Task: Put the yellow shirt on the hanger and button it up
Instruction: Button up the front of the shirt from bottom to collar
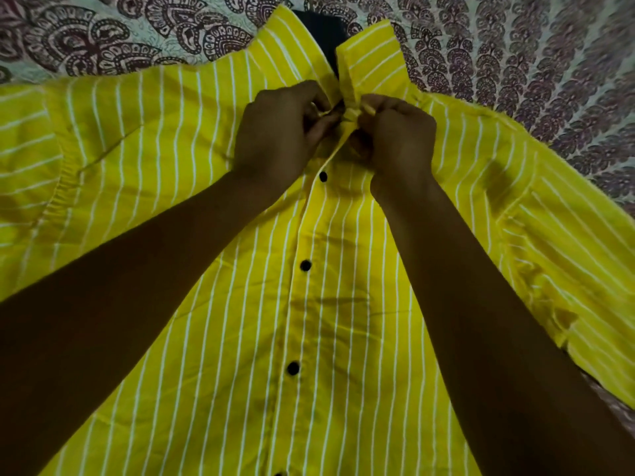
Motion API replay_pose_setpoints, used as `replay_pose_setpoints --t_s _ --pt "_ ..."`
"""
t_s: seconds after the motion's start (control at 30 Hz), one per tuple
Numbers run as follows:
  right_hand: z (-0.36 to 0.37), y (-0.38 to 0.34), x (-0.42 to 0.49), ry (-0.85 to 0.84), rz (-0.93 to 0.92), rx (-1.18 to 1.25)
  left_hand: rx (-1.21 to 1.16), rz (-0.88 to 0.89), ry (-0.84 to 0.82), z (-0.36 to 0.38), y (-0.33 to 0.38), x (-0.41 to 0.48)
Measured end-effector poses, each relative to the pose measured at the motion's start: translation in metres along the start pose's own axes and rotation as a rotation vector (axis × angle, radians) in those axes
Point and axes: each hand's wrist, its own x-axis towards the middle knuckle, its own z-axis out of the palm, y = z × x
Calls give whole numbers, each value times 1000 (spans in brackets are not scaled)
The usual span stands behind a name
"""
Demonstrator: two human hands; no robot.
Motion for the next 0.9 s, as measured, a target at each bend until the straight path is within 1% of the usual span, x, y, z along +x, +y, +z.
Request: replay_pose_setpoints --t_s 0.1,0.17,0.23,0.3,0.37,0.43,0.5,0.57,0.63,0.7,0.83,0.9 --pt "-7 -9 -8 -95 154 138 26 -143 -43 -1 7 12" --pt "-14 -14 -8 -192 205 180 55 -205 -101 -1 11 21" --pt "-19 -18 -6 -288 225 95 16 -240 -140 -4 14 25" --pt "-21 -20 -2 -337 236 8 -110 -261 -181 -8 14 25" --pt "-20 -20 1 -347 272 8 -247 -277 -229 -12 14 24" --pt "-19 -20 2 -345 344 111 -336 -272 -281 -17 14 22" --pt "-16 -21 2 -323 400 250 -378 -232 -321 -20 16 19" --pt "-12 -20 4 -305 401 316 -374 -200 -344 -19 17 15" --pt "-7 -20 4 -315 362 267 -323 -194 -335 -15 16 13" --pt "-3 -20 5 -311 336 187 -278 -197 -291 -10 13 12" --pt "-1 -25 10 -275 351 100 -257 -198 -216 -2 9 8" --pt "-1 -29 13 -300 314 -15 -206 -143 -199 -1 11 4"
